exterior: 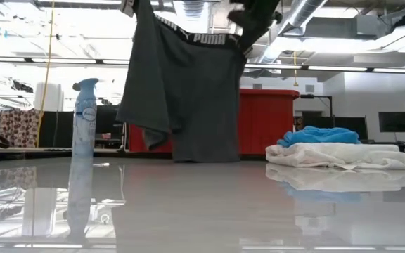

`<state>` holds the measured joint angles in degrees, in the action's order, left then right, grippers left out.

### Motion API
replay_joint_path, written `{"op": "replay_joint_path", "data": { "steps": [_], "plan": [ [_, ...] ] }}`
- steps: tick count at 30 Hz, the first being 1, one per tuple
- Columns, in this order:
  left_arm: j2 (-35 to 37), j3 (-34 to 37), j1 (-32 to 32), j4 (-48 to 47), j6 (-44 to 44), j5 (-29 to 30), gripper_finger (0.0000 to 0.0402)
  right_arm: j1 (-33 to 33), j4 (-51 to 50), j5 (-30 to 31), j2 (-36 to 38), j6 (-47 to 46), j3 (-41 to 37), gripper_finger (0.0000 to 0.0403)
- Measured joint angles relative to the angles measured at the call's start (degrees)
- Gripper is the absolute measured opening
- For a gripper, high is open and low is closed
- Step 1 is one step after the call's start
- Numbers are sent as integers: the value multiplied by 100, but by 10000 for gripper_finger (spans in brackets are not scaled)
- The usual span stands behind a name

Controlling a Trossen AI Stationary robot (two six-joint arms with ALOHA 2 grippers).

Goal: Fold laundry
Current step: Fold the gray boxers

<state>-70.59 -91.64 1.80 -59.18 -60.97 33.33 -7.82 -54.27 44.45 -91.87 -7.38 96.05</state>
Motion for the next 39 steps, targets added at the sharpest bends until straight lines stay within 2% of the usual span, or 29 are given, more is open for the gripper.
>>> {"op": "replay_joint_path", "data": {
  "steps": [6, 12, 18, 25, 29, 33, 37, 39],
  "plan": [
    [-87, 1, 701, -231, 1392, -556, 0, 789, -1349, -20, 194, -1564, 0, 18],
    [-155, 4, 1812, -174, 3063, -1367, 0, 2122, -2255, -459, 194, -3488, 0, 18],
    [-556, 2, 2847, -36, 3870, -1529, 0, 3495, -2061, -643, 194, -5152, 0, 18],
    [-829, 3, 3557, 106, 3880, -1351, 0, 4462, -1491, -571, 190, -6181, 251, 18],
    [-817, 2, 3577, 46, 4382, -1361, 0, 4479, -1478, -678, 192, -6610, 330, 18],
    [-815, 48, 3513, -255, 4568, -1505, 0, 4225, -1282, -901, 104, -6624, 332, 18],
    [-731, 552, 3298, -663, 4568, -1421, 0, 3697, -1671, -1263, -202, -6528, 332, 18],
    [-626, 970, 3135, -648, 4557, -1422, 0, 3357, -1841, -1511, -409, -6188, 332, 18]
  ]
}}
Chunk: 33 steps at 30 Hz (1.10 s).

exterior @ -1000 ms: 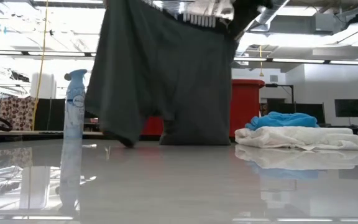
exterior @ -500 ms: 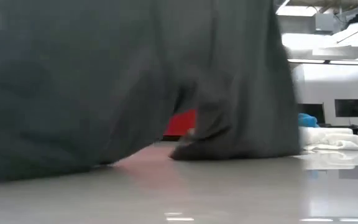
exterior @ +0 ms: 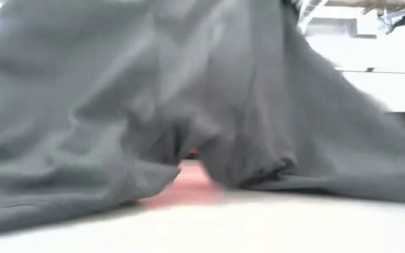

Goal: Fold laundry
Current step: Fold the gray boxers

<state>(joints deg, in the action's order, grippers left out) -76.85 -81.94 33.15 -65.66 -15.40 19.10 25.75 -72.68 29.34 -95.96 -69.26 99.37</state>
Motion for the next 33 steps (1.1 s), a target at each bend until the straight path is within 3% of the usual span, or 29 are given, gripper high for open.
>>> {"op": "replay_joint_path", "data": {
  "steps": [5, 9, 12, 16, 22, 33],
  "plan": [
    [461, 1393, -457, 679, -278, -109, 0, -777, -35, -223, -575, 1155, 0, 18],
    [991, 2466, -955, 1403, -691, 156, 0, -1421, 22, -485, -973, 2110, 0, 18],
    [1303, 2856, -1322, 1620, -785, 269, 0, -1841, 208, -474, -1117, 2706, -2, 18],
    [1658, 2779, -1397, 1615, -685, 253, 0, -1980, 186, -509, -1048, 2914, 62, 18],
    [1994, 2114, -1158, 1687, -377, 16, 0, -1556, -68, -567, -692, 2759, 374, 18],
    [1572, 863, -74, 2047, 982, -634, 0, 195, -96, -873, -564, 1188, 1011, 18]
  ]
}}
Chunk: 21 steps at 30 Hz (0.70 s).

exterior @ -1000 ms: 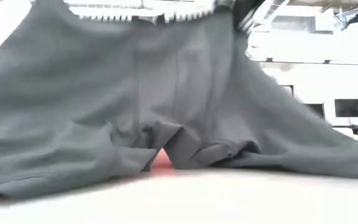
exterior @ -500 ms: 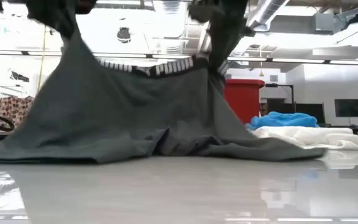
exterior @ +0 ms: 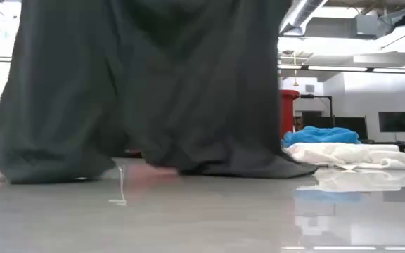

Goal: Fold laundry
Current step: Fold the gray boxers

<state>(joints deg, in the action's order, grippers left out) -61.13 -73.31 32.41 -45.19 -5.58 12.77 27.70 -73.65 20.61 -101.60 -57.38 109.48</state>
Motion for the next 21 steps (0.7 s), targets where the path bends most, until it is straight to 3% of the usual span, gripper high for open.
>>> {"op": "replay_joint_path", "data": {
  "steps": [5, 10, 17, 21],
  "plan": [
    [-449, -612, 678, 582, 124, 3, 0, 868, 10, 155, 0, -894, 574, 18],
    [-851, -1165, 935, 616, 33, 193, 0, 1213, 20, 475, 10, -1333, 957, 18],
    [-937, -1109, 776, -557, 217, 159, 0, 708, -429, 484, -106, -1806, 974, 18],
    [-776, -573, 583, -1032, 16, 151, 0, 141, -451, 142, -372, -1368, 737, 18]
  ]
}}
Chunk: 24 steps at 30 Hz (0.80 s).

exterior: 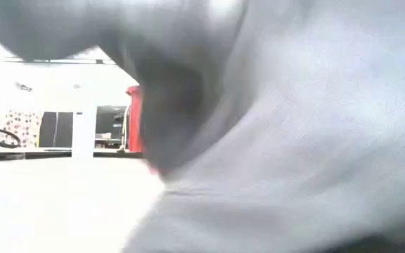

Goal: Fold laundry
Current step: Fold the gray boxers

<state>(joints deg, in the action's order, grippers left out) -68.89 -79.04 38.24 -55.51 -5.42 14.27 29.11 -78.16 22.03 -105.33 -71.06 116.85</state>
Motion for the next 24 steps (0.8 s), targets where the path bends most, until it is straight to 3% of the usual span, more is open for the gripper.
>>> {"op": "replay_joint_path", "data": {
  "steps": [8, 14, 19, 24],
  "plan": [
    [787, 2453, -711, 686, -281, -30, 0, -1242, -142, -448, -1023, 1929, -73, 25],
    [1479, 3927, -1385, 1466, -455, 696, 0, -2206, 78, -661, -1678, 3220, -74, 28],
    [1886, 4410, -1830, 2025, -549, 926, 2, -2804, 408, -591, -2022, 4028, -76, 28],
    [1986, 4471, -2116, 2096, -247, 951, 24, -3178, 578, -760, -2128, 4692, -72, 83]
  ]
}}
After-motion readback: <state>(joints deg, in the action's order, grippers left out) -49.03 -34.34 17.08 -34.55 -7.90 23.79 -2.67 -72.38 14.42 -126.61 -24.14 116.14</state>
